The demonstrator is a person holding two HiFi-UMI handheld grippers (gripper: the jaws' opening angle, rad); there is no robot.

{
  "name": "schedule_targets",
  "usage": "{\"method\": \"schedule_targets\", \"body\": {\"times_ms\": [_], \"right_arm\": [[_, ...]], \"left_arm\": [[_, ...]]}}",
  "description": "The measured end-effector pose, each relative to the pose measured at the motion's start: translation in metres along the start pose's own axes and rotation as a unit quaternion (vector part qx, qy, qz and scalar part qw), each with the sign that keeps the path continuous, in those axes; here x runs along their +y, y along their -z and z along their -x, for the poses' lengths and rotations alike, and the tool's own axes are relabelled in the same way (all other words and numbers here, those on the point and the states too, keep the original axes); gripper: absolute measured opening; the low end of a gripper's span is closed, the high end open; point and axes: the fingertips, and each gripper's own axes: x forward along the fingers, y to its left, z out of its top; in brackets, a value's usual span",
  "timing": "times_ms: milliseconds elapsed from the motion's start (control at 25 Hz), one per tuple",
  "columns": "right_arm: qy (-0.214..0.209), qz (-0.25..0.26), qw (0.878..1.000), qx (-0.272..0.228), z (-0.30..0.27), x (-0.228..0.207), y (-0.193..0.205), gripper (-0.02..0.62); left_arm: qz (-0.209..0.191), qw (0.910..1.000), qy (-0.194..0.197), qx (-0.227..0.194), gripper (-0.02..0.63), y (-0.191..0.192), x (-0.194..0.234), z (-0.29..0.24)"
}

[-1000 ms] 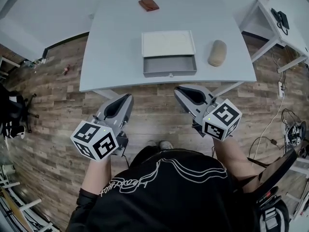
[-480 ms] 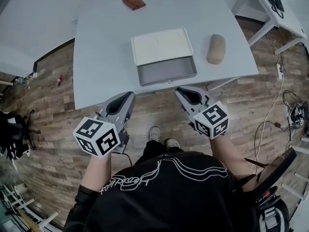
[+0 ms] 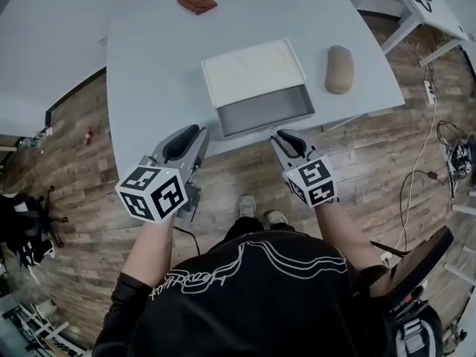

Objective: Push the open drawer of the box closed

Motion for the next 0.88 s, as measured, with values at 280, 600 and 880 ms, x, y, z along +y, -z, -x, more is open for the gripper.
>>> {"method": "schedule_targets", "body": {"times_ms": [280, 600, 880], "right_arm": [[0.050, 0.006, 0.999, 0.009, -0.016, -0.007, 0.006, 0.083], [0.082, -0.006, 0.997, 0.006, -0.020, -0.008, 0.008, 0.083], [0.099, -0.034, 0.995, -0.002, -0.017, -0.010, 0.013, 0.079]], "left_arm": [[-0.005, 0.9988, -0.026, 0.041, 0.158, -0.002, 0.055, -0.055], [0.000, 0.9967, -0.014, 0.079, 0.172, 0.000, 0.070, -0.114], [0.006, 0.9961, -0.004, 0.087, 0.150, 0.003, 0.067, -0.118]]}}
